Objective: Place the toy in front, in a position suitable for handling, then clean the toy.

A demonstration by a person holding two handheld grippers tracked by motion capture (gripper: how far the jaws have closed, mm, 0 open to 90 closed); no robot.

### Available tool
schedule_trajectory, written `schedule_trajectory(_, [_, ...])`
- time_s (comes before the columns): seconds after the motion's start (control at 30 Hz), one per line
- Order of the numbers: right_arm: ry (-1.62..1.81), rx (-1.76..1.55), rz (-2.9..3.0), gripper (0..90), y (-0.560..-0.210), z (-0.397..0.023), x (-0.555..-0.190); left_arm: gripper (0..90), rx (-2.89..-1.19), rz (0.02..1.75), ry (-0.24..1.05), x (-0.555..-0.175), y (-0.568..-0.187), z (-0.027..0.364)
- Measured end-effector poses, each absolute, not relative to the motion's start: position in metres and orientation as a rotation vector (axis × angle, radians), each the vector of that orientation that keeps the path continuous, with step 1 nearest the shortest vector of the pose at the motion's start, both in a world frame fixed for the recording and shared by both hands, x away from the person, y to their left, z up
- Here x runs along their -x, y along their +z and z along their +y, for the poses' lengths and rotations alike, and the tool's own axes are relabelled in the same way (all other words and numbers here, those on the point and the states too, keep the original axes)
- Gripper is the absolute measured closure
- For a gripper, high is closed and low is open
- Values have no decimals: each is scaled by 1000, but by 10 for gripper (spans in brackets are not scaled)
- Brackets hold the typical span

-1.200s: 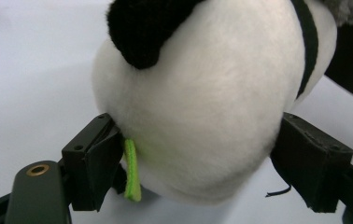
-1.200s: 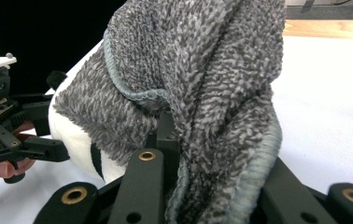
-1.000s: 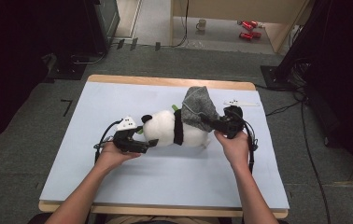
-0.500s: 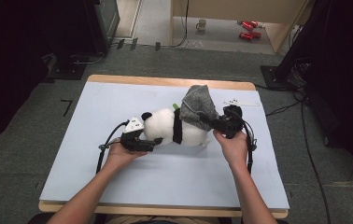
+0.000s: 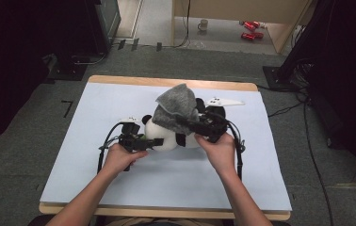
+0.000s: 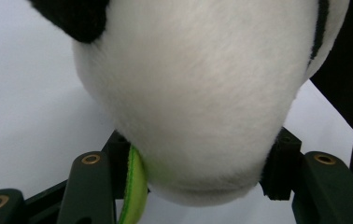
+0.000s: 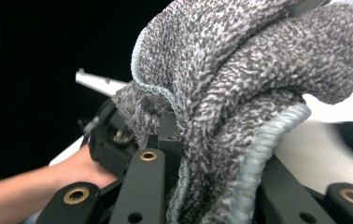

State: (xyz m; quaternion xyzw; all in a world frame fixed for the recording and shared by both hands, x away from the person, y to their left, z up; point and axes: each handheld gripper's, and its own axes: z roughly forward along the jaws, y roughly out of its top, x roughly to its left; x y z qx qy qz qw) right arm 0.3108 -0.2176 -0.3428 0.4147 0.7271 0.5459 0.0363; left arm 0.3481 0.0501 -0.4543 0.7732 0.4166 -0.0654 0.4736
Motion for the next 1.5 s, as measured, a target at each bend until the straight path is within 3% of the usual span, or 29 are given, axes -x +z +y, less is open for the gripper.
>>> schedule_trajectory(0.23, [1499, -1267, 2393, 774, -379, -176, -316, 424, -1932, 961, -84, -342, -456, 43])
schedule_trajectory(0.37, [1464, -1285, 2415, 775, -402, -176, -321, 414, -1965, 955, -46, -341, -458, 42])
schedule_trajectory(0.8, [1370, -1222, 2488, 777, -399, -178, -331, 407, -1924, 981, -62, -339, -465, 51])
schedule_trajectory(1.5, [1405, -1444, 2331, 785, -381, -265, -340, 405, -1912, 982, -83, -342, -464, 52])
